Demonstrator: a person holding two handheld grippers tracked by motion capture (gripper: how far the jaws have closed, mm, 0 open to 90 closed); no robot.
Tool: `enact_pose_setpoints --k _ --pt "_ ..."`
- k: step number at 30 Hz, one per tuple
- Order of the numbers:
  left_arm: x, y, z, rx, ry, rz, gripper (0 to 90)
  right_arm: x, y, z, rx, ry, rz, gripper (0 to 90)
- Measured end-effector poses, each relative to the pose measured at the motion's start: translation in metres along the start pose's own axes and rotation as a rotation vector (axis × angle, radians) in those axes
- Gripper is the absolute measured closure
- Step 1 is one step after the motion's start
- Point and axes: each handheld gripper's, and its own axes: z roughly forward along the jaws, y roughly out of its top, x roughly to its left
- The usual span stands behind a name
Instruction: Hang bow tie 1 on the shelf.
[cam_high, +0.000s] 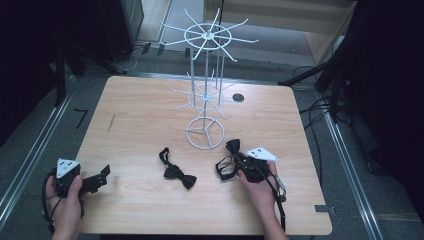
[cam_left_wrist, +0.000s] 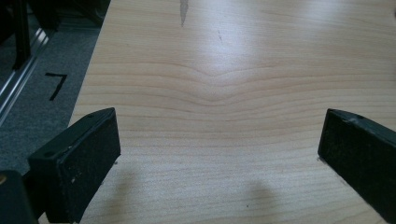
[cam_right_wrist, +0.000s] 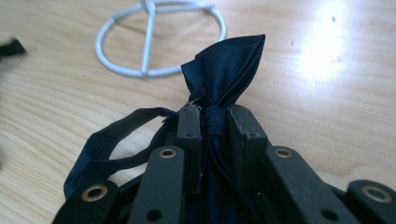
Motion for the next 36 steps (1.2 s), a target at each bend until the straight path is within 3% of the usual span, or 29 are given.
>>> enact_pose_setpoints --k 6,18,31,36 --pt "0.0 0.0 0.0 0.0 0.001 0.0 0.0 0.002 0.009 -0.015 -0.075 0.021 0.007 76.9" --pt "0.0 0.0 0.0 0.002 0.002 0.005 0.0 0.009 0.026 -0.041 -0.211 -0.007 -0.024 76.9" --pt "-0.001 0.0 0.0 0.004 0.001 0.007 0.0 0.014 0.041 -0.06 -0.318 -0.016 -0.022 76.4" --pt "-0.001 0.0 0.0 0.005 0.001 0.006 0.0 0.017 0.044 -0.064 -0.336 -0.016 -0.029 76.2"
